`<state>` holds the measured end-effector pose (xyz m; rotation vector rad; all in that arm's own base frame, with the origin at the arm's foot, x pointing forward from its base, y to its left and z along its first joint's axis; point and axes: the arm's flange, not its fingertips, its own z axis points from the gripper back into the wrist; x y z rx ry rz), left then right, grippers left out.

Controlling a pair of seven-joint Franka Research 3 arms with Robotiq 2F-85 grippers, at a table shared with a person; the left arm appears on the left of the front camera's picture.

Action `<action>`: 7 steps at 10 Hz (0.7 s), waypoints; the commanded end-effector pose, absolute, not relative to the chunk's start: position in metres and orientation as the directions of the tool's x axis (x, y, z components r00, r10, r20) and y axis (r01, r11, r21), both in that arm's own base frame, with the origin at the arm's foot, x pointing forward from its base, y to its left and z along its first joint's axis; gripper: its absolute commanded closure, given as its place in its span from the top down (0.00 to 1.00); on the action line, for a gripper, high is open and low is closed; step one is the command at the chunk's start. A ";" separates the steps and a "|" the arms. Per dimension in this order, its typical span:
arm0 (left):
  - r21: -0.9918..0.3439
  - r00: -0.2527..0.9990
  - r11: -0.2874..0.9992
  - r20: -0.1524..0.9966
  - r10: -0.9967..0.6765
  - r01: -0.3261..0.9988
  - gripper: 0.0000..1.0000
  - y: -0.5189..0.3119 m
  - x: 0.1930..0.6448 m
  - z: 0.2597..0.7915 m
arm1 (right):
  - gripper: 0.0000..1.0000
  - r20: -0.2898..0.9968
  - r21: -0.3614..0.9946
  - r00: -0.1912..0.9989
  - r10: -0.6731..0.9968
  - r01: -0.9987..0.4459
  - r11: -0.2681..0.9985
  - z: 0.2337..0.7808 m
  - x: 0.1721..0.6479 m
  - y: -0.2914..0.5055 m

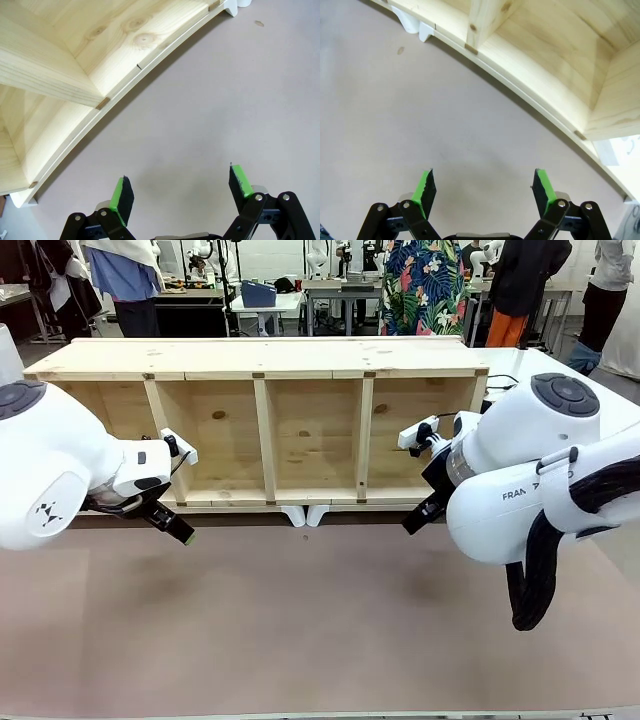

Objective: Perform cable management.
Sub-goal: When the cord part of the Power Cable appears at the lower middle area of the table and stops, grasp the cord part of the Power Cable.

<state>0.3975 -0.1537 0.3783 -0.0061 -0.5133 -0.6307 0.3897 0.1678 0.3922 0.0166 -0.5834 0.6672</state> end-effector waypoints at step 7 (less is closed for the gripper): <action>0.247 0.663 0.843 0.527 -0.531 0.478 1.00 -0.119 0.271 0.459 | 1.00 0.583 -0.223 0.622 0.523 -0.496 0.839 0.485 0.292 0.132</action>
